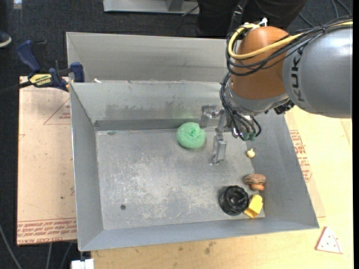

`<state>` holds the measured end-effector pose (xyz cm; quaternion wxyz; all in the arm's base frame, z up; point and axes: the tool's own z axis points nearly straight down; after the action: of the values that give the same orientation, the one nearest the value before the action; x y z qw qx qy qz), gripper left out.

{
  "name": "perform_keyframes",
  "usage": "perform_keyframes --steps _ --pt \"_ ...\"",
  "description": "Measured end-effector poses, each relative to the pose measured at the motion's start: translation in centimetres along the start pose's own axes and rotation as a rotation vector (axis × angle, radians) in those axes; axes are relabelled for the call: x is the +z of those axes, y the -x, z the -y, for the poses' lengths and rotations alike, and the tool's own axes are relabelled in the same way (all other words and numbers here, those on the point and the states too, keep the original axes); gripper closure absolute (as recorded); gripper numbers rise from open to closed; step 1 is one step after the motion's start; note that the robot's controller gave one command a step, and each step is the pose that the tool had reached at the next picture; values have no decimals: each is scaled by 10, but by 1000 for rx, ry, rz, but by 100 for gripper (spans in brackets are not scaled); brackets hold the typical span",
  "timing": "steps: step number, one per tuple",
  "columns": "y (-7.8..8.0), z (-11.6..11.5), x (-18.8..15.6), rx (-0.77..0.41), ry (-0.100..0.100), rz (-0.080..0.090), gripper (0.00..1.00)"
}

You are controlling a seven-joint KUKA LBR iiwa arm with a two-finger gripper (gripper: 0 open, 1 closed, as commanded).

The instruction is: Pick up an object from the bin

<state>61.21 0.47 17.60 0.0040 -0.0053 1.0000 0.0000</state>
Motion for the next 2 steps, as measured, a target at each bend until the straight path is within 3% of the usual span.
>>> perform_keyframes --steps 1,2 --pt "39 -25 16 8 2 -3 0" --pt "35 -9 41 67 1 -6 0"
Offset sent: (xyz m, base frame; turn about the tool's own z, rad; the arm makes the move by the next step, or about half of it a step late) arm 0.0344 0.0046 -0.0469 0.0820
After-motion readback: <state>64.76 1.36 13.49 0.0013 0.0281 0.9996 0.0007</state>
